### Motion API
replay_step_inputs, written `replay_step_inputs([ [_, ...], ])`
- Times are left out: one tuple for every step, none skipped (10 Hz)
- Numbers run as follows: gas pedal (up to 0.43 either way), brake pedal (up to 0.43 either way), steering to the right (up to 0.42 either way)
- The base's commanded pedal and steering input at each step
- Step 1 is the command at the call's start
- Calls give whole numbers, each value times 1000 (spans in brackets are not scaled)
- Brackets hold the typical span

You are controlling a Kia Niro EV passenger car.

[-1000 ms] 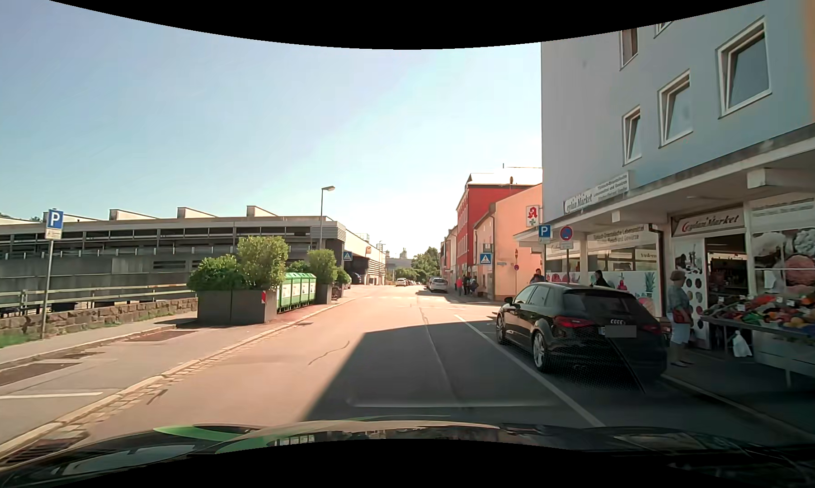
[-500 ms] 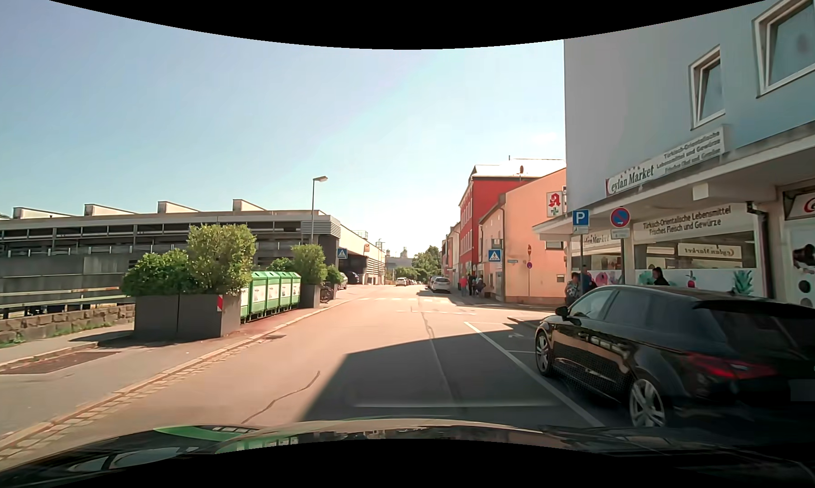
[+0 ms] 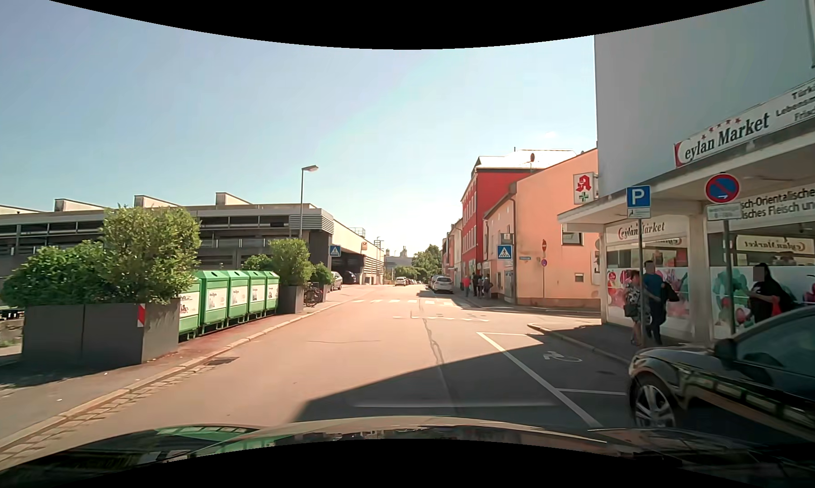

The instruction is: Follow the waypoints while adhering to traffic rules and regulations

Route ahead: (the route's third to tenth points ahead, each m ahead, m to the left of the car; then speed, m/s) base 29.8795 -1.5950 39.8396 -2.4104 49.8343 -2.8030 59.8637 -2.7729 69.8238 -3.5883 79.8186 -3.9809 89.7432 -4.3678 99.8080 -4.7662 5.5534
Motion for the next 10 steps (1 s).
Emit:
replay_step_inputs([
  [0, 0, 5],
  [0, 0, 5],
  [0, 0, 6],
  [0, 0, 6],
  [0, 24, 5],
  [0, 49, 6],
  [0, 73, 5],
  [0, 98, 5],
  [0, 122, 5],
  [0, 140, 4],
])
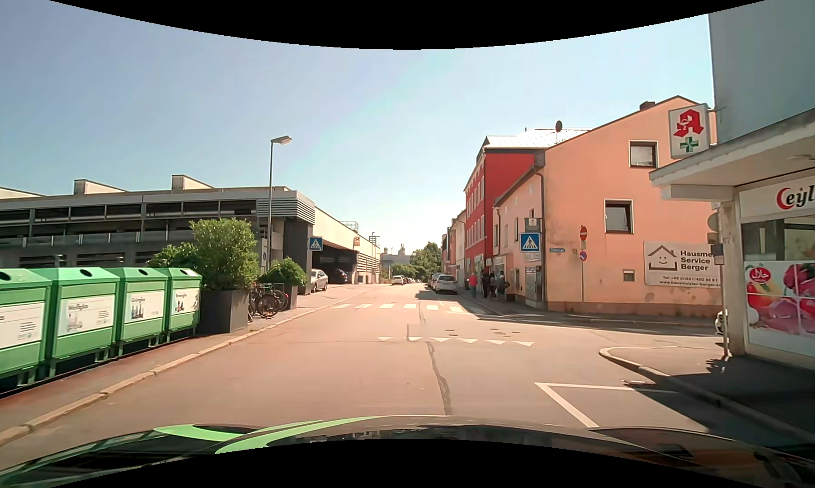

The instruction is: Follow the waypoints while adhering to traffic rules and regulations

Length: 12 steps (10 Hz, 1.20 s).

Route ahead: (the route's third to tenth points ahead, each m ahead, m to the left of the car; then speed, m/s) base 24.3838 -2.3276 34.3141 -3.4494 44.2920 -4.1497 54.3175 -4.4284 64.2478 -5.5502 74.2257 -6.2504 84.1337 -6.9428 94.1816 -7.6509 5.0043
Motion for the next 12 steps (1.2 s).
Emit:
replay_step_inputs([
  [0, 152, 4],
  [0, 165, 4],
  [0, 177, 4],
  [0, 195, 7],
  [0, 201, 8],
  [0, 201, 8],
  [0, 207, 5],
  [0, 207, 4],
  [0, 213, 4],
  [0, 213, 4],
  [0, 213, 4],
  [0, 213, 4],
])
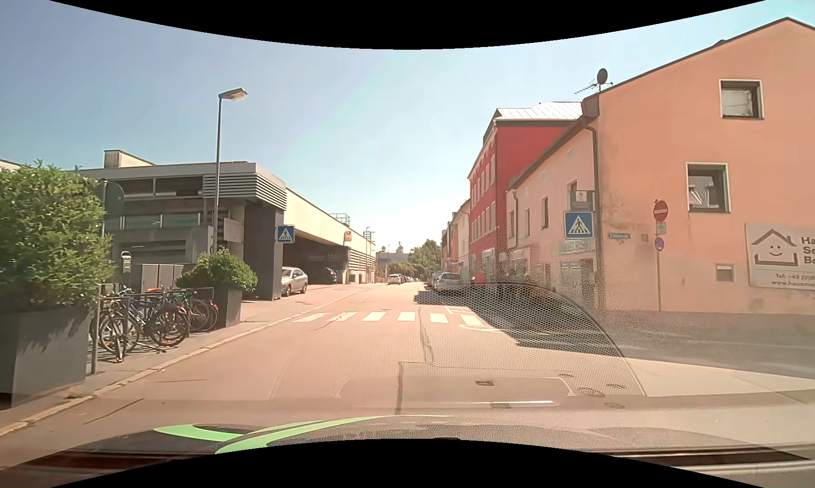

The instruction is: Follow the waypoints while adhering to traffic rules and regulations

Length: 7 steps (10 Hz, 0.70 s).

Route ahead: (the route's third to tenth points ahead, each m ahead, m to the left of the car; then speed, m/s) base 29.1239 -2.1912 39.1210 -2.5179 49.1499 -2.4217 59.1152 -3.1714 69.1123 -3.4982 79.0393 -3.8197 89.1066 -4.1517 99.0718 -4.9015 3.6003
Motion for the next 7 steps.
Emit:
replay_step_inputs([
  [0, 213, 4],
  [0, 220, 3],
  [0, 220, 4],
  [0, 213, 3],
  [0, 213, 3],
  [0, 207, 3],
  [0, 195, 3],
])
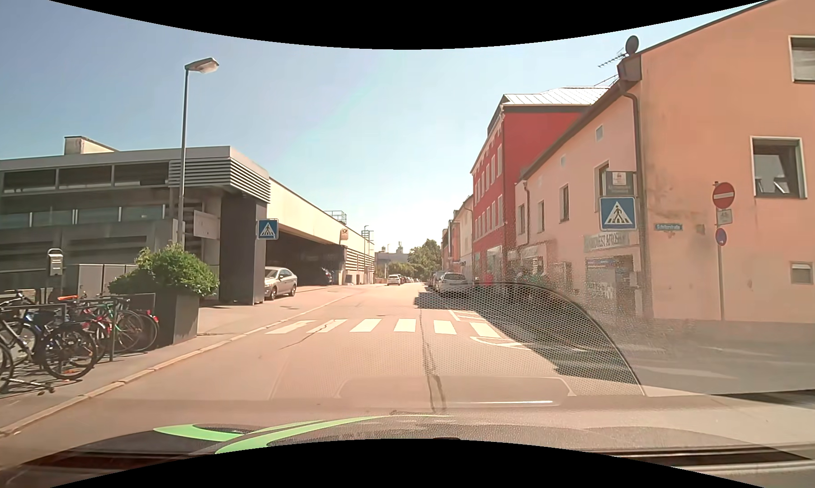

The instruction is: Follow the waypoints while adhering to traffic rules and regulations

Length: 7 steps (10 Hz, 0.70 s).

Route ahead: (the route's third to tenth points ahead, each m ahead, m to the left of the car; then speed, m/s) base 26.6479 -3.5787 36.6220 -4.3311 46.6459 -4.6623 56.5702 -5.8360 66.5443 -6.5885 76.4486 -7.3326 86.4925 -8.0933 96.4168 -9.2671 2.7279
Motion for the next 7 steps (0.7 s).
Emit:
replay_step_inputs([
  [0, 183, 3],
  [0, 122, 2],
  [0, 165, 2],
  [0, 220, 2],
  [0, 104, 2],
  [0, 73, -1],
  [0, 268, 0],
])
